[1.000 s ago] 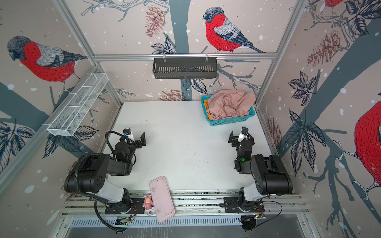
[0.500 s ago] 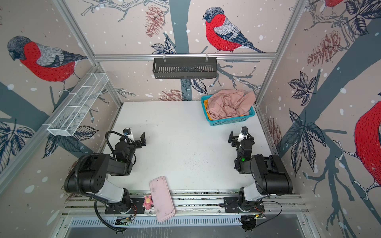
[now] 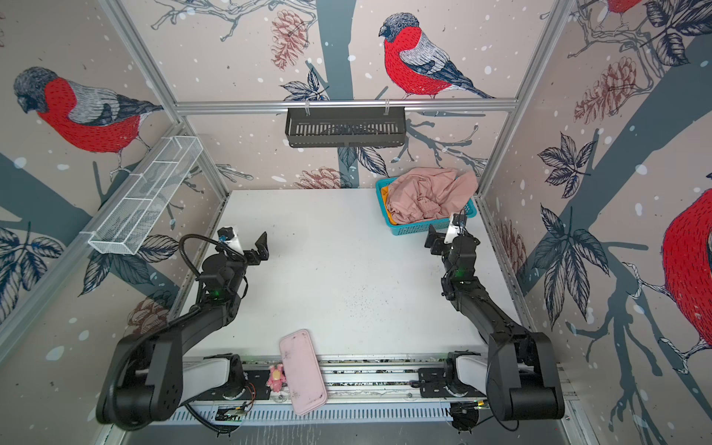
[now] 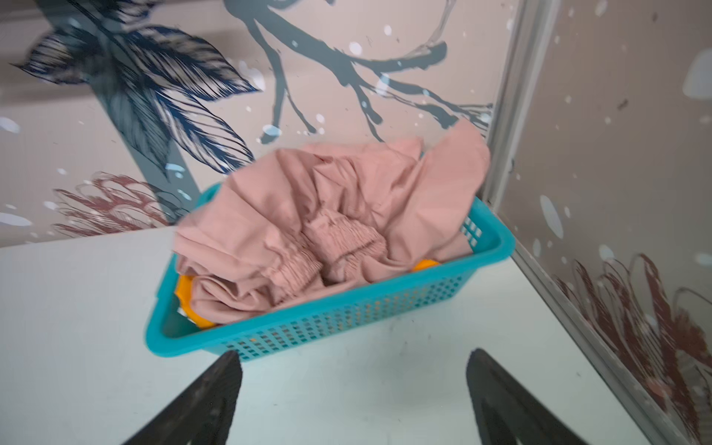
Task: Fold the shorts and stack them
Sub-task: 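Reach the right gripper into the teal basket and grasp the pink shorts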
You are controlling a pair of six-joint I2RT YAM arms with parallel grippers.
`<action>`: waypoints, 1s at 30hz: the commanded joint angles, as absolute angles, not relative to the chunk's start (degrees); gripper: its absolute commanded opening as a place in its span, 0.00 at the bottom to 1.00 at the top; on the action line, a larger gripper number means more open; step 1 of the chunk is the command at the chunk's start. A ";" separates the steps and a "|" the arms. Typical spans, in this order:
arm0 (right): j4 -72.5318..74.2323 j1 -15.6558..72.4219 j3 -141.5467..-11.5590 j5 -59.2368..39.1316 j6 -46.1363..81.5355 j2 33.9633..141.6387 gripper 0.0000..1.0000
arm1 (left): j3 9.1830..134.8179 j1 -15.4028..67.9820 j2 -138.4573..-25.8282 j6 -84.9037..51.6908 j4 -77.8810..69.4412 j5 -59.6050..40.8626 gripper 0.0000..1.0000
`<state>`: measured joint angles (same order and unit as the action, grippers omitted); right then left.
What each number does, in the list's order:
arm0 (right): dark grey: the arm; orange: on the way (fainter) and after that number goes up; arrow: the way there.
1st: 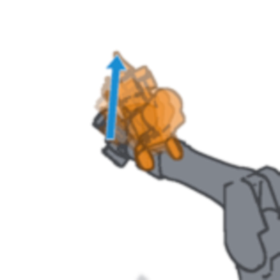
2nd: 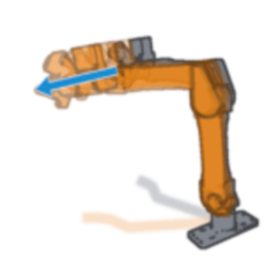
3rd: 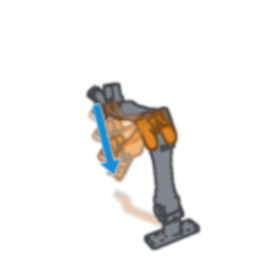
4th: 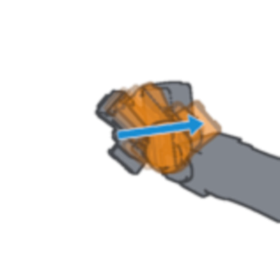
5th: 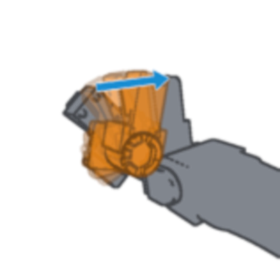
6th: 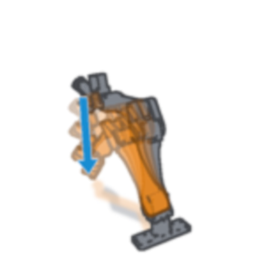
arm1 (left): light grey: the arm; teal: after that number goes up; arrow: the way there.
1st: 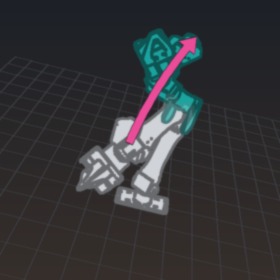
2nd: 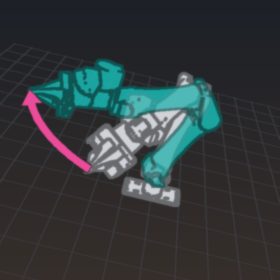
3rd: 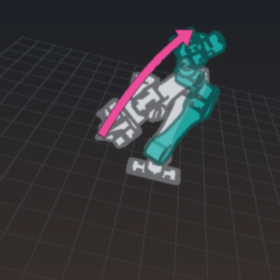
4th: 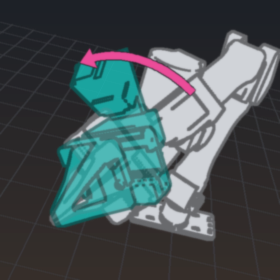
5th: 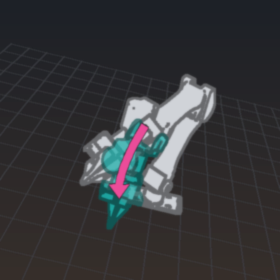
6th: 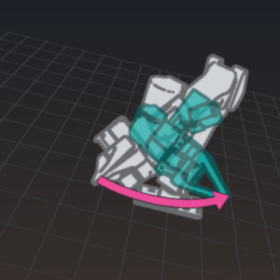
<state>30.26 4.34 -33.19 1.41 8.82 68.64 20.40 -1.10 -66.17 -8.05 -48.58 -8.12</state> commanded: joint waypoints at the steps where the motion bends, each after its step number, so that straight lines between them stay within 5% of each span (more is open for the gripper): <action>1: 16.19 5.34 -41.48 -3.90 8.87 71.22 0.96 | 22.73 0.54 -61.97 -15.92 -36.35 -13.57 0.99; 6: 8.17 7.73 -57.46 -9.64 4.47 85.12 1.00 | 24.60 4.60 -56.78 -18.21 -31.05 -14.91 0.99; 9: 4.25 10.21 -66.01 -10.85 1.59 93.96 0.92 | 25.75 4.83 -54.25 -20.30 -27.00 -15.22 0.99; 21: 0.92 15.74 -81.34 2.44 -1.95 112.06 0.81 | 24.69 4.92 -46.59 -22.41 -18.99 -14.97 0.99; 25: -0.26 15.81 -84.32 3.08 -2.85 113.63 0.54 | 25.40 4.97 -46.58 -22.06 -17.12 -14.23 0.99; 28: -1.49 15.99 -85.60 3.03 -3.08 112.79 0.12 | 25.72 4.92 -46.93 -22.30 -17.51 -14.81 0.99; 30: -1.58 16.00 -85.22 3.26 -2.84 110.36 0.03 | 26.09 4.92 -47.19 -22.31 -17.50 -15.35 0.99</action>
